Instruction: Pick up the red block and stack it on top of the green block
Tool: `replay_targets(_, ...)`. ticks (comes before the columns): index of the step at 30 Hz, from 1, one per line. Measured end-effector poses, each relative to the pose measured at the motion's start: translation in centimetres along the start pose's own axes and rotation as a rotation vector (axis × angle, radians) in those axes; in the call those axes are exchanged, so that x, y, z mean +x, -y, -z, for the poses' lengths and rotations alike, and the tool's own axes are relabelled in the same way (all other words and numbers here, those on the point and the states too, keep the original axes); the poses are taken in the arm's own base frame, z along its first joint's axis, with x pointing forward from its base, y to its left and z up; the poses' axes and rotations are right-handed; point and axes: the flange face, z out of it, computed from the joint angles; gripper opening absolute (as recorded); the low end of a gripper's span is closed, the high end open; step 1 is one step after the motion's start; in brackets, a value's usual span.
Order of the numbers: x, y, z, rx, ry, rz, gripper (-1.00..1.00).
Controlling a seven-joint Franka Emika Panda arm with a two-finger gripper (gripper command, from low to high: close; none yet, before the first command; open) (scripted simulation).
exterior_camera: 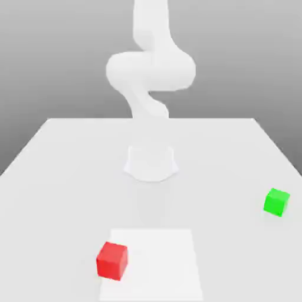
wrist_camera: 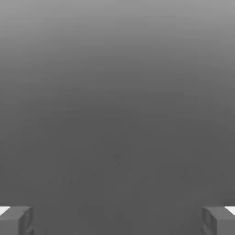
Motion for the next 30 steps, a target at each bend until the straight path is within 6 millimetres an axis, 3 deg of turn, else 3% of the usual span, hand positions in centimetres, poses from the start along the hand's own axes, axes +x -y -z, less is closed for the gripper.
replay_targets(8,-0.9,-3.4,-12.7,-0.098,0.160,0.306,0.00)
replay_targets(16,-4.2,-8.8,-23.5,-0.146,0.346,0.598,0.00)
replay_targets(23,-8.7,-14.7,-31.2,-0.146,0.527,0.844,0.00)
replay_targets(30,-14.3,-21.4,-36.8,-0.105,0.719,1.076,0.00)
